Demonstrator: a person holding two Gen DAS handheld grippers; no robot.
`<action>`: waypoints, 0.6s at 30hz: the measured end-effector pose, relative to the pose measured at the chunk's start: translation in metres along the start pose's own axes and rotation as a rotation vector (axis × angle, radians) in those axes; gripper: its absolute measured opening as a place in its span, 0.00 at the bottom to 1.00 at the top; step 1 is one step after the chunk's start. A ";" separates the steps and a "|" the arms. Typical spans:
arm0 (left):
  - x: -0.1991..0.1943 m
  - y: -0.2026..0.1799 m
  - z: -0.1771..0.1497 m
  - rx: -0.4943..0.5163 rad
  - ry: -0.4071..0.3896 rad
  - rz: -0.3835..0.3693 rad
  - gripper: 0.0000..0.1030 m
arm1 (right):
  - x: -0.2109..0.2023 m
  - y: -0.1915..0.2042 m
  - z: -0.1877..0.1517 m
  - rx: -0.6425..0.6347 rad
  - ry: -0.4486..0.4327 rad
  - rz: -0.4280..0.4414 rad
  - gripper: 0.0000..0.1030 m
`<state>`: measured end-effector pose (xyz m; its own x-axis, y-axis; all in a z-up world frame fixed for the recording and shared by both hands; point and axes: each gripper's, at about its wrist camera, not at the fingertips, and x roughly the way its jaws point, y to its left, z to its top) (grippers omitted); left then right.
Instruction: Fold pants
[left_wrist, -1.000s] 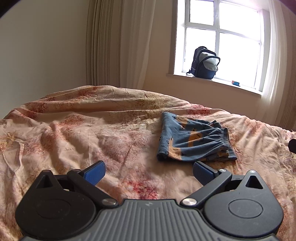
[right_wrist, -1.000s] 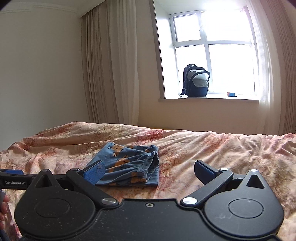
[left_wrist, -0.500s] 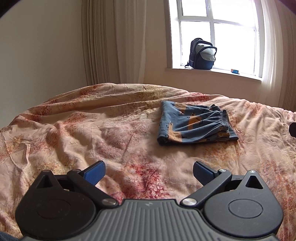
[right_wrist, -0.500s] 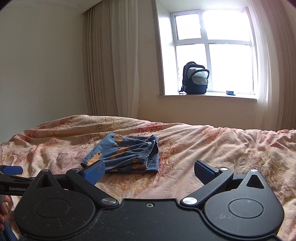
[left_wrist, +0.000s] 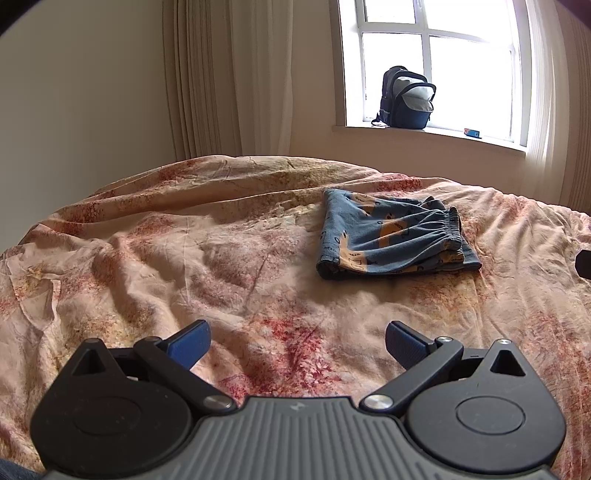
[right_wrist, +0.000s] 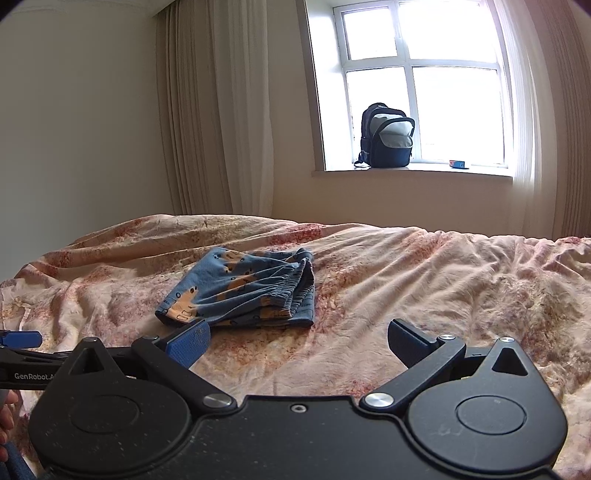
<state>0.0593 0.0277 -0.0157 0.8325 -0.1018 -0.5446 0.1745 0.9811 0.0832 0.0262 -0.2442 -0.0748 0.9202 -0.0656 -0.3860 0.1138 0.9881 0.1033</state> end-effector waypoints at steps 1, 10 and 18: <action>0.000 0.000 0.000 0.000 0.000 -0.001 1.00 | 0.000 0.000 0.000 -0.001 0.001 0.001 0.99; 0.000 0.001 0.000 -0.002 0.001 -0.001 1.00 | 0.003 0.000 -0.001 -0.003 0.010 -0.001 0.99; 0.000 0.000 0.000 -0.002 0.001 -0.002 1.00 | 0.003 0.000 -0.001 -0.003 0.010 -0.001 0.99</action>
<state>0.0598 0.0280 -0.0158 0.8314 -0.1038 -0.5459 0.1751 0.9813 0.0801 0.0288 -0.2447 -0.0767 0.9162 -0.0649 -0.3955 0.1132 0.9885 0.1002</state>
